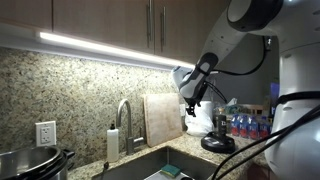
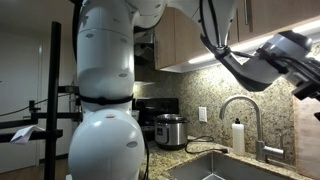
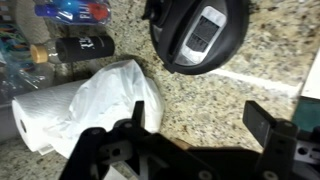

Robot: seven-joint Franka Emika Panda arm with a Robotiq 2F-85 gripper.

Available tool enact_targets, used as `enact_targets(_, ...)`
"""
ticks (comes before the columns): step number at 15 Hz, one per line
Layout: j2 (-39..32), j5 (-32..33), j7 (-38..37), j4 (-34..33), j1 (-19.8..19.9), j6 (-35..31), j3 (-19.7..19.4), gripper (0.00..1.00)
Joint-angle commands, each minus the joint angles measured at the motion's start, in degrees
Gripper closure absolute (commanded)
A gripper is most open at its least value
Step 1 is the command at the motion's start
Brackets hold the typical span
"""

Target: Remove the lid from the cooker.

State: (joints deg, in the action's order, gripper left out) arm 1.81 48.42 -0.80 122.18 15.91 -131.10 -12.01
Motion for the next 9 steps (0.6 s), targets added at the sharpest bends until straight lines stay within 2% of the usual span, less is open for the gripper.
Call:
enact_targets(1, 10.2, -13.3, 9.4, 8.2, -3.1, 5.9, 0.5, 0.00)
enact_targets(5, 15.7, -23.6, 16.5, 13.4, -5.8, 15.4, 0.8, 0.00)
enact_targets(9, 21.5, -26.0, 19.0, 16.4, -8.3, 22.6, 2.3, 0.00)
